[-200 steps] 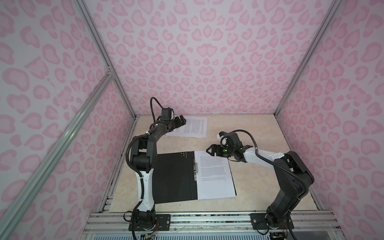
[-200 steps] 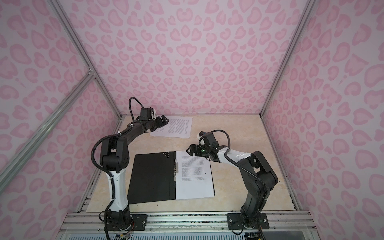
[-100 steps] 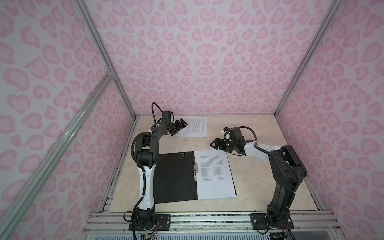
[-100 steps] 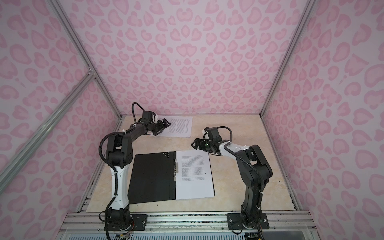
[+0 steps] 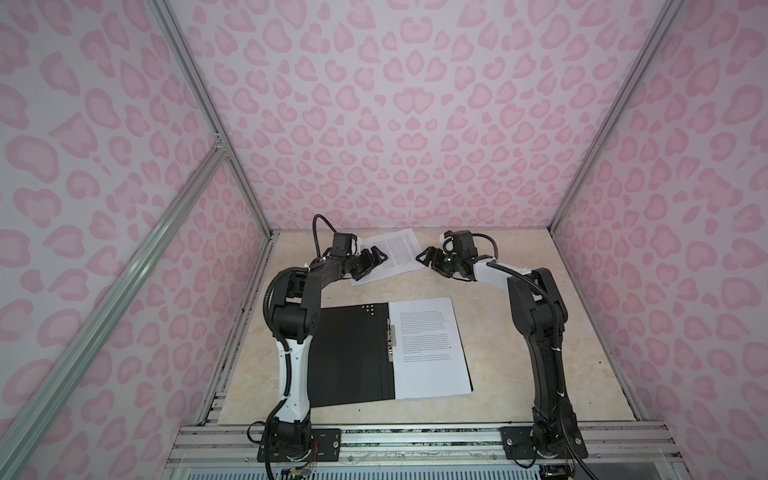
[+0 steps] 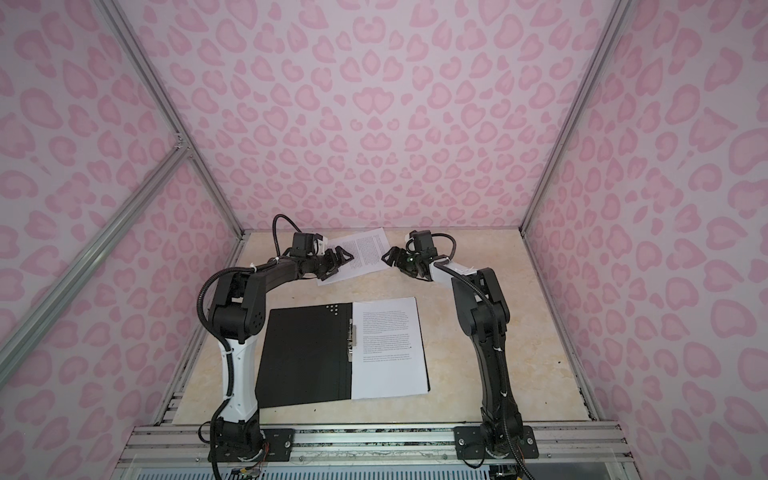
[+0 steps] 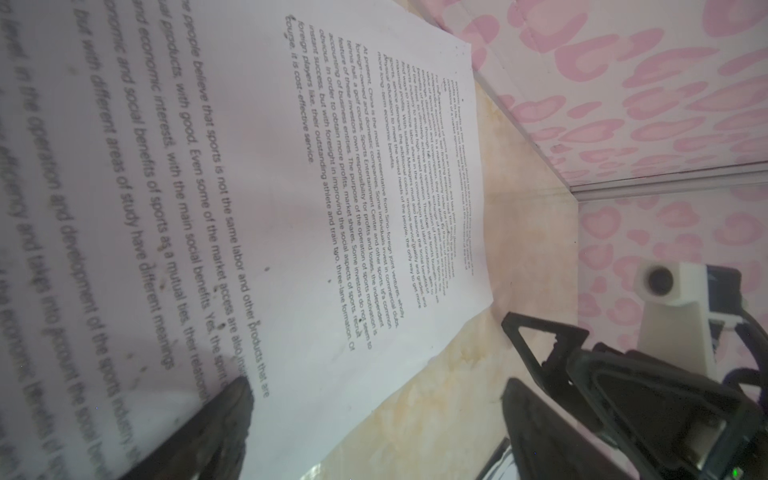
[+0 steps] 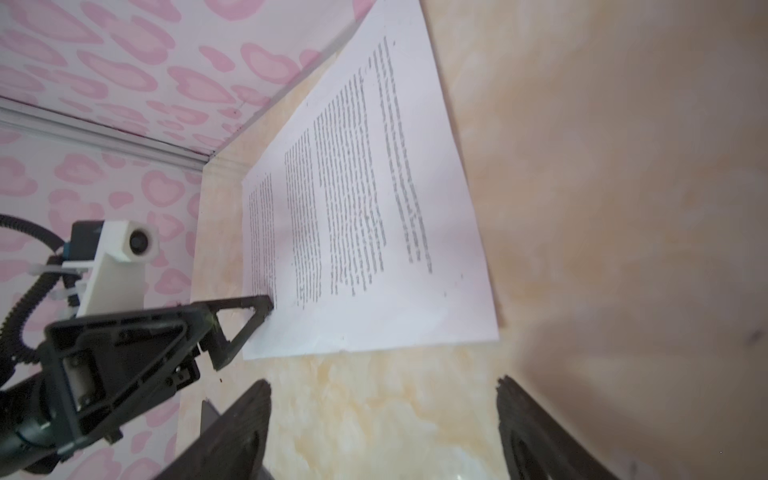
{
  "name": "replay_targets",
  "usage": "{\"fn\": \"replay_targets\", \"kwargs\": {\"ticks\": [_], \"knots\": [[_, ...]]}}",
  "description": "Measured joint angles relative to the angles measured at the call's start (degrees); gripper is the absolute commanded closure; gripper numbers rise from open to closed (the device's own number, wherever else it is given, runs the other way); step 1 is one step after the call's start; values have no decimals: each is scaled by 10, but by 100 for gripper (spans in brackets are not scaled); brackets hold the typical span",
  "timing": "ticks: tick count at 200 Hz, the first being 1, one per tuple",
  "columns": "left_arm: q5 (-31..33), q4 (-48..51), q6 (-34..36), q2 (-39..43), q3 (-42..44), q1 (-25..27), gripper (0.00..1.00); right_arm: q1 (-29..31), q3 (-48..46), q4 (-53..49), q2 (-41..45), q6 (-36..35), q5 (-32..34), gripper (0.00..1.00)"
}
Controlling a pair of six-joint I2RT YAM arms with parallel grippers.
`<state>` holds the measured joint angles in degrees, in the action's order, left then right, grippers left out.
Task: Put the files into the folder
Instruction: 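Pinch the loose sheet's edge with right gripper while left gripper presses it down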
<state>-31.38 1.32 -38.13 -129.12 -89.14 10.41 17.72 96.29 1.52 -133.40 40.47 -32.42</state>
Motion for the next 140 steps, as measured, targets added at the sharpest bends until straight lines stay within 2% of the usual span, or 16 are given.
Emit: {"fn": "replay_targets", "kwargs": {"ticks": [36, 80, 121, 140], "knots": [[-2, -14, -2, 19, 34, 5, 4, -3, 65, -40, -40, 23, 21, 19], [1, -19, -2, 23, 41, 9, 4, 11, 82, -42, -52, 48, 40, 20], [1, -18, -9, 23, 40, 27, 5, 30, 61, 13, -53, 100, 38, 19], [-3, -17, -13, 23, 40, 36, 5, 33, 51, 48, -56, 129, 27, 15]]}}
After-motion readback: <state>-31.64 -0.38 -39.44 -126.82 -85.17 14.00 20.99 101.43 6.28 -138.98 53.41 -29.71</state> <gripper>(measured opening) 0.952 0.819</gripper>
